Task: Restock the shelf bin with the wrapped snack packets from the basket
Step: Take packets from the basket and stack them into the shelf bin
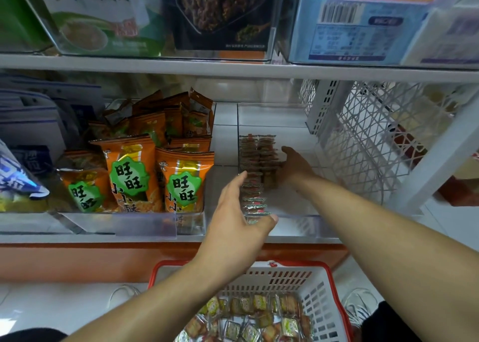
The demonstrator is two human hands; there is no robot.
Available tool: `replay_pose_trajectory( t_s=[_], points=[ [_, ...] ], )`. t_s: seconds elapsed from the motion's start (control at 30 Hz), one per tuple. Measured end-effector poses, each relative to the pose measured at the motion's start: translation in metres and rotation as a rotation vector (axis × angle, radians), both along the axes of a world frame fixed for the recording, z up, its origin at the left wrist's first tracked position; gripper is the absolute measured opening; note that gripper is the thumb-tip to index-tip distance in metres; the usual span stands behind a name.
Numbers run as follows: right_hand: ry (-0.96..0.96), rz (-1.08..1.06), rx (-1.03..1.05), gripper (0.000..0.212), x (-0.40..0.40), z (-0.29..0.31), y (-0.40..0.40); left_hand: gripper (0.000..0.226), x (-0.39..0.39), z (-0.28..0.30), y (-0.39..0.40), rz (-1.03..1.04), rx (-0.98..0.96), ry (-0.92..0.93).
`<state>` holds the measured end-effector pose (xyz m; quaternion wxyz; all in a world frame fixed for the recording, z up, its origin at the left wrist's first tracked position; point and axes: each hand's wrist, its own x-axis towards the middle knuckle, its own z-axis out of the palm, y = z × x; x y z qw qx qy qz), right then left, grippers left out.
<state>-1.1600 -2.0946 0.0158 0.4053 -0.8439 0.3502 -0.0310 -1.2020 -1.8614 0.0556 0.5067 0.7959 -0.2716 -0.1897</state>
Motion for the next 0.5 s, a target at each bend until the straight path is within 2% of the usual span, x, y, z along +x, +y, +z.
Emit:
replay_pose_trajectory(
  t_s=[0.27,0.5],
  points=[
    [0.004,-0.009,-0.149,0.072,0.003,-0.007,0.001,0.082,0.002,-0.002,0.005,-0.032,0.007,0.01],
    [0.108,0.022,-0.098,0.098,0.004,-0.006,-0.006,0.069,-0.002,0.0,0.014,-0.019,-0.008,-0.041]
  ],
)
